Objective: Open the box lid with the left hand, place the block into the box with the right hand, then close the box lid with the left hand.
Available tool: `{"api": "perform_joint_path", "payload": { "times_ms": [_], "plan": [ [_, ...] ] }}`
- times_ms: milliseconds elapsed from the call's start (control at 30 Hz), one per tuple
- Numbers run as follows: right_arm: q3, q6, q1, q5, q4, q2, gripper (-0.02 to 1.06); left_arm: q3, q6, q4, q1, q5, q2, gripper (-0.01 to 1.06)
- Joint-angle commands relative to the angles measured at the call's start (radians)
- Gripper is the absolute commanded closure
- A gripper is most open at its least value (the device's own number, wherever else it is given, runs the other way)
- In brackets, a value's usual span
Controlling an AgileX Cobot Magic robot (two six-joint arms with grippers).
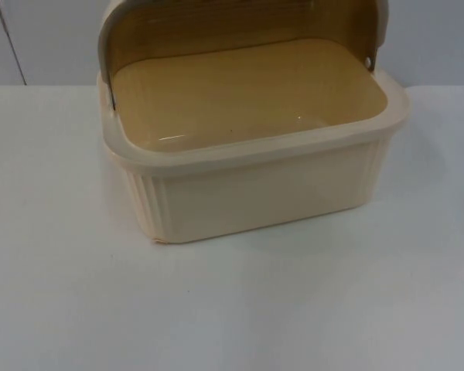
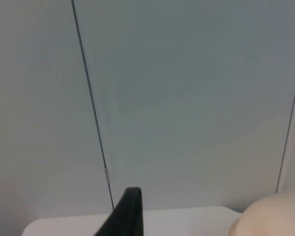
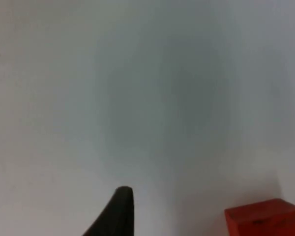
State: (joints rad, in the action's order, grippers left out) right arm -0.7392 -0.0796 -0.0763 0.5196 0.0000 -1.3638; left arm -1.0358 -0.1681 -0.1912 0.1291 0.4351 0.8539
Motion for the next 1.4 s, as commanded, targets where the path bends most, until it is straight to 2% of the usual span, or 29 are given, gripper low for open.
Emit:
{"api": "perform_joint_path", "payload": {
  "times_ms": [0, 67, 267, 567, 833, 933, 1167, 1367],
  "plan": [
    [0.032, 0.049, -0.045, -0.054, 0.035, -0.011, 0.00, 0.003, -0.002, -0.010, 0.001, -0.008, -0.006, 0.03],
    [0.068, 0.044, -0.062, -0.104, 0.029, -0.036, 0.00, 0.003, -0.002, -0.012, 0.001, -0.008, -0.006, 0.03],
    [0.083, 0.033, -0.064, -0.134, -0.007, -0.165, 0.00, 0.003, -0.002, -0.035, 0.001, -0.008, -0.006, 0.03],
    [0.083, 0.031, -0.069, -0.128, -0.057, -0.280, 0.00, 0.003, -0.002, -0.035, 0.001, -0.008, -0.006, 0.03],
    [0.083, 0.038, -0.146, -0.098, -0.072, -0.322, 0.00, 0.003, -0.002, -0.035, 0.001, -0.008, -0.006, 0.03],
    [0.083, 0.080, -0.161, -0.101, -0.075, -0.325, 0.00, 0.003, -0.002, -0.035, 0.001, -0.008, -0.006, 0.03],
    [0.083, 0.171, -0.132, -0.113, -0.075, -0.325, 0.00, 0.003, -0.002, -0.035, 0.001, -0.008, -0.006, 0.03],
    [0.083, 0.203, -0.132, -0.113, -0.075, -0.325, 0.00, 0.003, -0.002, -0.035, 0.001, -0.008, -0.006, 0.03]
  ]
}}
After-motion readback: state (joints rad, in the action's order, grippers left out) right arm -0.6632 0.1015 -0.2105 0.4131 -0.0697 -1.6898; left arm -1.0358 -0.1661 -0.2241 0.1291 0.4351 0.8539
